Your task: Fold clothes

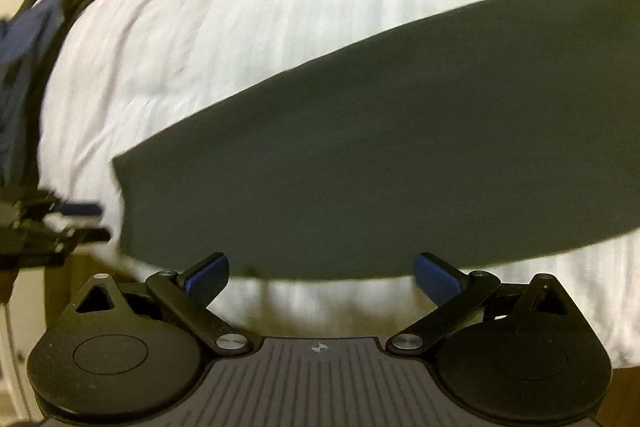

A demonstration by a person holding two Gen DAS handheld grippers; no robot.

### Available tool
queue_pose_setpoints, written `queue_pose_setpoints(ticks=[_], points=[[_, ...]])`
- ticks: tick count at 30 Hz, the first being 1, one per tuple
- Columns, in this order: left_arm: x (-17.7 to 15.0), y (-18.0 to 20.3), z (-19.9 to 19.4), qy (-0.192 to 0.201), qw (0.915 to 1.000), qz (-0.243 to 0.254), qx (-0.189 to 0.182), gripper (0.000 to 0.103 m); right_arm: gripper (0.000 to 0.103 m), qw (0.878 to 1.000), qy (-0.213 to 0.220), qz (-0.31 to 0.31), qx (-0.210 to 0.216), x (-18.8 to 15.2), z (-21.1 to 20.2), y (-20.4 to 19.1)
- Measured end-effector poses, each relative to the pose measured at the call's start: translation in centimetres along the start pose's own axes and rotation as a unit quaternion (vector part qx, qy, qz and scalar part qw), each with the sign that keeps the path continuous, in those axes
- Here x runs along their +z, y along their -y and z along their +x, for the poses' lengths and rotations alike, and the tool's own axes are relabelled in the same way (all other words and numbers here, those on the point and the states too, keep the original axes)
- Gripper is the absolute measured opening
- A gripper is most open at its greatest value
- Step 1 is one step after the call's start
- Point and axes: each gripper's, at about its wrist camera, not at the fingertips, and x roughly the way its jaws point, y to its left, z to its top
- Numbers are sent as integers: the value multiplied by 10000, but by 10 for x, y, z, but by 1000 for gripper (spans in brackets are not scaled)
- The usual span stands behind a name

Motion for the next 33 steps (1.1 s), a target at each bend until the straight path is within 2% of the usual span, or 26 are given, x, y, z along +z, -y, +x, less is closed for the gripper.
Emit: queue_pose_setpoints(ticks=[2, 6, 10, 12, 16, 18, 19, 24, 25, 26, 27, 30, 33], points=[[0, -9, -4, 171, 9983, -483, -260, 41, 102, 9999, -107, -108, 78, 3, 3, -3], [4, -11, 5, 404, 9881, -1320, -676, 47, 102, 9999, -136, -91, 14, 4, 0, 3], [1, -11, 30, 280, 9821, -1777, -563, 49, 102, 9998, -71, -69, -170, 1, -12, 5], [-6, -16, 42, 331, 9748, -2101, -665, 49, 102, 9996, -55, -72, -270, 1, -18, 5], [-19, -25, 51, 610, 9573, -2584, -1140, 47, 102, 9987, -66, -179, -466, 1, -22, 7], [-24, -28, 54, 739, 9476, -2780, -1393, 40, 102, 9981, -86, -241, -558, 3, -23, 8], [-26, -28, 54, 761, 9458, -2802, -1456, 38, 102, 9978, -95, -263, -596, 4, -23, 8], [-30, -29, 59, 785, 9408, -2899, -1575, 36, 102, 9978, -77, -281, -602, 9, -13, -7], [-30, -29, 59, 770, 9399, -2916, -1602, 30, 102, 9979, -53, -285, -582, 12, -8, -11], [-28, -30, 59, 746, 9395, -2898, -1667, 18, 102, 9980, -26, -290, -561, 14, -5, -15], [-25, -29, 59, 722, 9390, -2876, -1742, 16, 102, 9981, 12, -304, -533, 15, -6, -18], [-18, -25, 46, 718, 9462, -2668, -1683, 14, 102, 9978, 151, -397, -501, 14, -11, -25], [-8, -21, 23, 743, 9495, -2514, -1725, 14, 102, 9953, 315, -701, -597, 9, -19, -33]])
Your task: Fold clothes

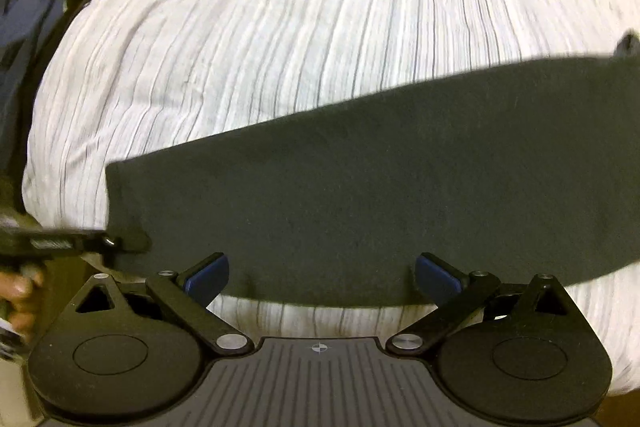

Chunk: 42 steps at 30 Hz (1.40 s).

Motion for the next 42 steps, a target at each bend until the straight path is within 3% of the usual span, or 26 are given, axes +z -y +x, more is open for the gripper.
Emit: queue_pose_setpoints(ticks=[3, 8, 16, 17, 18, 19, 21, 27, 30, 33, 38, 42], points=[[15, 22, -16, -41, 9998, 137, -159, 14, 102, 9951, 188, -928, -269, -14, -9, -14], [55, 77, -30, -116, 9974, 460, -546, 14, 102, 9677, 702, -2384, -429, -46, -18, -49], [95, 171, -27, -357, 9892, 1024, -981, 14, 101, 9271, 2234, -2957, -549, -57, -33, -98], [96, 180, -24, -380, 9883, 1105, -979, 14, 101, 9269, 2352, -2865, -581, -54, -34, -96], [96, 187, -22, -395, 9875, 1169, -976, 14, 88, 9270, 2454, -2768, -616, -50, -35, -94], [97, 194, -20, -389, 9869, 1239, -956, 14, 54, 9302, 2464, -2638, -670, -47, -36, -90], [98, 208, -15, -364, 9855, 1386, -906, 15, 15, 9379, 2456, -2326, -775, -40, -39, -80], [102, 242, -23, -33, 9746, 1663, -1498, 24, 10, 9650, 2448, -867, -375, -23, -75, -12], [109, 251, -28, 98, 9711, 1736, -1637, 26, 10, 9687, 2466, 260, 73, -17, -93, 41], [114, 261, -22, 65, 9691, 1885, -1587, 26, 10, 9543, 2656, 1330, 334, -16, -111, 102], [117, 280, 8, -91, 9721, 1961, -1287, 26, 10, 9127, 2999, 2664, 784, -27, -132, 214], [120, 294, 52, -307, 9783, 1832, -921, 26, 11, 8757, 2808, 3744, 1185, -49, -100, 299]])
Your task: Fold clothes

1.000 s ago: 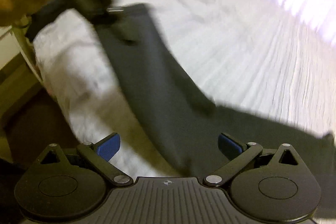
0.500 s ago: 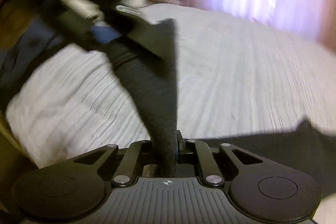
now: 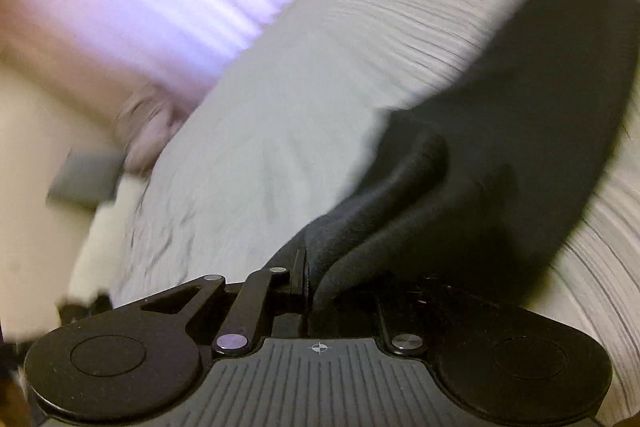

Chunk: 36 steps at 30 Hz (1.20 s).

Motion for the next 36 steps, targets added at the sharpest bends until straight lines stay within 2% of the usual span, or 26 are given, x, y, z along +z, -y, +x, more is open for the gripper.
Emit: queue_pose_setpoints(ticks=[3, 8, 10, 13, 14, 17, 18, 19, 21, 24, 29, 32, 36], points=[[3, 7, 39, -336, 9991, -125, 220, 26, 11, 9949, -282, 970, -77, 14, 14, 56], [11, 25, 88, -688, 9971, -67, 319, 26, 11, 9847, -461, 1658, 262, 29, 11, 78], [19, 32, 99, -714, 9971, 18, 264, 26, 11, 9893, -267, 1339, 522, 44, 4, 61], [29, 38, 115, -801, 9965, 153, 200, 29, 11, 9878, 269, 531, 1441, 66, -18, 36], [31, 40, 120, -864, 9958, 208, 217, 29, 11, 9879, 347, 464, 1436, 69, -18, 40], [31, 39, 128, -1076, 9928, 413, 314, 29, 11, 9919, 138, 1061, 686, 57, -3, 83], [30, 37, 128, -1121, 9921, 450, 343, 29, 18, 9890, -24, 1431, 367, 52, 5, 102], [29, 34, 128, -1158, 9914, 477, 370, 29, 22, 9858, -13, 1669, 183, 48, 5, 113], [27, 29, 128, -1221, 9902, 516, 440, 30, 22, 9775, 14, 2101, -163, 41, 6, 132], [23, 19, 125, -1264, 9879, 624, 644, 30, 23, 9801, 132, 1971, -189, 39, 1, 126], [20, 9, 124, -1292, 9843, 868, 833, 30, 23, 9771, 220, 2109, -172, 34, 2, 126], [22, 12, 131, -1309, 9801, 1273, 775, 32, 23, 9752, 272, 2190, -152, 26, -1, 123], [26, 21, 152, -1409, 9685, 1998, 478, 38, 23, 9733, 282, 2278, -50, 16, -13, 119]])
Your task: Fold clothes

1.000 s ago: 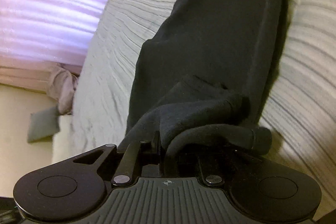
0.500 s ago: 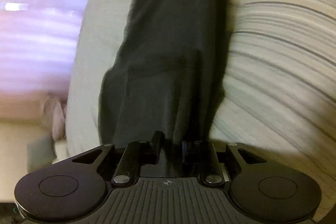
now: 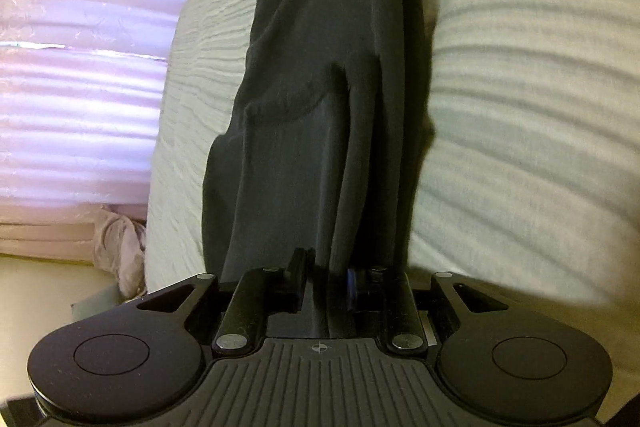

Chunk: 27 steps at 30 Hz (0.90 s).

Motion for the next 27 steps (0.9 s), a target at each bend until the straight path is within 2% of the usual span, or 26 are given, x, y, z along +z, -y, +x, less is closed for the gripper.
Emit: queue_pose_setpoints(ticks=[2, 5, 6, 7, 9, 12, 14, 15, 16, 17, 18, 19, 21, 24, 27], points=[[7, 0, 16, -108, 9992, 378, -44, 39, 23, 10000, -46, -17, 52, -7, -6, -1], [14, -4, 41, -440, 9959, 786, 103, 39, 24, 9998, -150, -25, 91, -13, -13, -3], [15, -6, 48, -573, 9945, 872, 120, 39, 33, 9998, -187, -26, 105, -14, -15, -4], [15, -8, 54, -712, 9928, 955, 136, 39, 52, 9997, -230, -37, 125, -16, -17, -5], [13, -14, 64, -1012, 9893, 1037, 141, 39, 66, 9987, -404, -191, 239, -27, -16, -8], [10, -23, 70, -1201, 9886, 912, 60, 37, 66, 9960, -704, -436, 347, -44, -11, -13], [8, -28, 70, -1241, 9896, 730, -18, 23, 66, 9955, -763, -441, 343, -53, -9, -13], [7, -29, 68, -1219, 9900, 703, -39, 21, 66, 9955, -785, -372, 370, -56, -10, -11], [6, -29, 65, -1184, 9905, 697, -53, 17, 65, 9957, -783, -323, 387, -58, -10, -10], [4, -30, 61, -1112, 9913, 706, -74, 16, 54, 9960, -767, -275, 369, -59, -10, -8], [0, -30, 55, -1073, 9919, 680, -79, 16, 18, 9968, -736, -206, 251, -60, -12, -7], [-4, -31, 50, -1048, 9924, 640, -79, 15, 11, 9973, -712, -129, 158, -61, -13, -6], [-12, -33, 40, -998, 9934, 561, -78, 15, 10, 9967, -760, 90, 274, -69, -16, -2], [-23, -42, 42, -1022, 9942, 323, 44, 15, 10, 9942, -1022, -124, 318, -78, -14, -9], [-21, -43, 51, -1097, 9934, 297, 167, 17, 10, 9937, -1085, 26, 271, -78, -10, -4]])
